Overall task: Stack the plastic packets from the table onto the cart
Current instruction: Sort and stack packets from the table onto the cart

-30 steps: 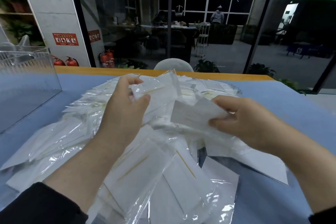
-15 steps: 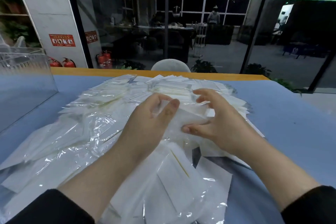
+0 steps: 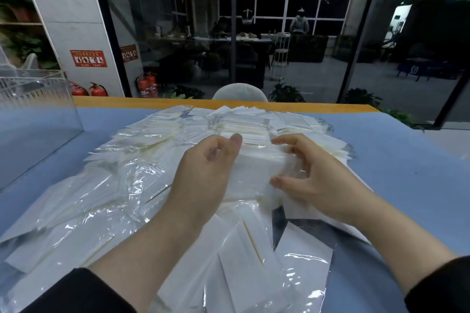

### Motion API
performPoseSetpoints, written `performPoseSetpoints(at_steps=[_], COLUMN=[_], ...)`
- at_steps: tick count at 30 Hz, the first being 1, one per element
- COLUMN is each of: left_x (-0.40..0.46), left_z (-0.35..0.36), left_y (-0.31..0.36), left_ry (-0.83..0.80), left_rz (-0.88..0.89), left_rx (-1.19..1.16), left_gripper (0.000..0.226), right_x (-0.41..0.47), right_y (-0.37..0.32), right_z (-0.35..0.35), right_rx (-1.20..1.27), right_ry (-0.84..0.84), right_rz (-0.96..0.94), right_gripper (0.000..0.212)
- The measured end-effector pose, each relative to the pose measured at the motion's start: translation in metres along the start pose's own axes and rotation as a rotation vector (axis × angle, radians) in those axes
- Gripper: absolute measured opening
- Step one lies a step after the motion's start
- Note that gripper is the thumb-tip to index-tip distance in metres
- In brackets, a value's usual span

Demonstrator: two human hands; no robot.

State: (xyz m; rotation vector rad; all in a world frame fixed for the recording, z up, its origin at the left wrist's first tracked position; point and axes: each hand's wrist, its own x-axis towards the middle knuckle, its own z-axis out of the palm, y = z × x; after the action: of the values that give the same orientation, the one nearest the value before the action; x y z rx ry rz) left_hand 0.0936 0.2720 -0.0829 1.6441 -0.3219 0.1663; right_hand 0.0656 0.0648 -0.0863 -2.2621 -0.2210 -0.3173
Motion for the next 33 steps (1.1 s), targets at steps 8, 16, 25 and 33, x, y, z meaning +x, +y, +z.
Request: performPoseSetpoints(at_steps=[8,16,25,33], left_x=[0.003,0.004,-0.001,-0.004], left_z=[-0.003,-0.003,-0.002,-0.014], left_y=[0.002,-0.004,-0.005,0.007], left_ry=[0.204,0.151,-0.07,-0.18], left_rz=[-0.016,-0.008,0.051,0.055], left_rx=[-0.025,0.044,0.185,0.254], left_gripper=[0.012,0.019,0.02,0.036], right_x=[-0.003,-0.002,-0.005,-0.001], right_y=[-0.015,-0.01,-0.015,-0.011], right_z=[0.024,0.017,0.012,-0.004], right_rx=[0.266,0.044,-0.192,-0.027], right_ry=[-0.012,0.001,-0.138,0.065], right_rz=[-0.035,-0.037,-0.084,-0.188], right_gripper=[0.086,0.076,0.045,0.028])
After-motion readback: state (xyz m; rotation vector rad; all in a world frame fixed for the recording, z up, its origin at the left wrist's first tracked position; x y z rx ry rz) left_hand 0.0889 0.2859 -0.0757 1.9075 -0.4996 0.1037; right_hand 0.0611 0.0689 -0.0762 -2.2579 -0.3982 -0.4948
